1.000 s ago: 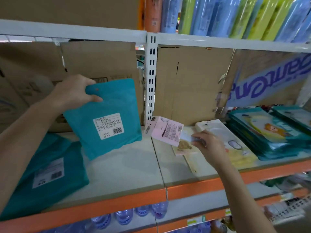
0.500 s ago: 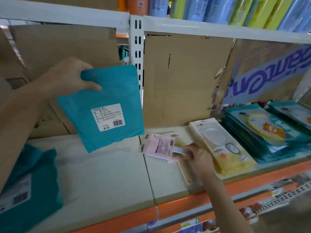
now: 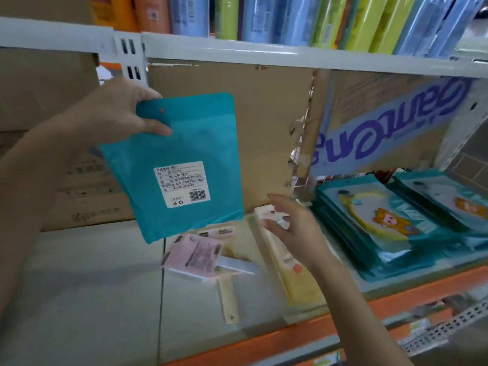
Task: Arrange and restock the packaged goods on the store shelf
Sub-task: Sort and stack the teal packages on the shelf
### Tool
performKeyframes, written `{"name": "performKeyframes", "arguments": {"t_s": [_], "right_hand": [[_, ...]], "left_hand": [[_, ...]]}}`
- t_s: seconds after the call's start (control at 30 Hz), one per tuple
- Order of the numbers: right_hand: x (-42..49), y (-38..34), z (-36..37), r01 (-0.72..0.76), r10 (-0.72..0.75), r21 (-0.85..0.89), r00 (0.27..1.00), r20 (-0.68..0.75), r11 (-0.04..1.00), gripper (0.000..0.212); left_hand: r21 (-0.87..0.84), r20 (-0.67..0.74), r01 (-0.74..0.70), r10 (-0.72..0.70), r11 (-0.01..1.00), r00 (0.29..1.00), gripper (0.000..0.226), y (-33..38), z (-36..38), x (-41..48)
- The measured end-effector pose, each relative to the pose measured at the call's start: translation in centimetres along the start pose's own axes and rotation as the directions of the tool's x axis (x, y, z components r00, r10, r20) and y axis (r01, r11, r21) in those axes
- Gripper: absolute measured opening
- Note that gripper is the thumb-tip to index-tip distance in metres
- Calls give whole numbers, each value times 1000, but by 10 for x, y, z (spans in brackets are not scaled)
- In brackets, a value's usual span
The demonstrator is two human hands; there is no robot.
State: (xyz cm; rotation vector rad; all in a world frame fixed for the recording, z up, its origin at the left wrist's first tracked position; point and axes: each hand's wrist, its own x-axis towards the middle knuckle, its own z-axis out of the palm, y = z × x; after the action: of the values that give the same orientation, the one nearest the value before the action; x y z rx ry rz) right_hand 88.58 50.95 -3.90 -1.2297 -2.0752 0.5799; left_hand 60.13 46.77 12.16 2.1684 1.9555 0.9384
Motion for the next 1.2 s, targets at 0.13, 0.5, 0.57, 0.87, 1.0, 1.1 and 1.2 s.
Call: {"name": "performKeyframes", "arguments": {"t_s": [0.13, 0.5, 0.57, 0.87, 1.0, 1.1, 1.2], "right_hand": [[22, 31, -52, 48, -54, 114, 997, 47, 992, 55], [56, 93, -117, 8, -102, 517, 983, 154, 856, 24], [56, 99, -121, 19, -98, 545, 988, 116, 838, 23], [59, 134, -151, -145, -5, 806, 984, 180, 574, 27], [61, 141, -164, -295, 42, 822, 948, 315, 488, 56], [58, 141, -169, -437, 66, 818, 892, 447, 374, 53], [57, 137, -172, -544, 101, 764, 832, 546, 347, 47]], "left_hand": [[28, 5, -44, 44, 999, 999, 16, 52, 37, 24], [-54, 2, -126, 127, 991, 992, 17, 153, 108, 67], [-63, -44, -155, 153, 986, 987, 19, 160, 112, 70], [233, -334, -214, 285, 949, 898, 48, 133, 135, 36], [480, -176, -299, 424, 825, 888, 66, 120, 151, 17], [415, -100, -361, 436, 835, 894, 74, 127, 165, 15], [352, -108, -439, 501, 827, 859, 60, 135, 177, 17]]}}
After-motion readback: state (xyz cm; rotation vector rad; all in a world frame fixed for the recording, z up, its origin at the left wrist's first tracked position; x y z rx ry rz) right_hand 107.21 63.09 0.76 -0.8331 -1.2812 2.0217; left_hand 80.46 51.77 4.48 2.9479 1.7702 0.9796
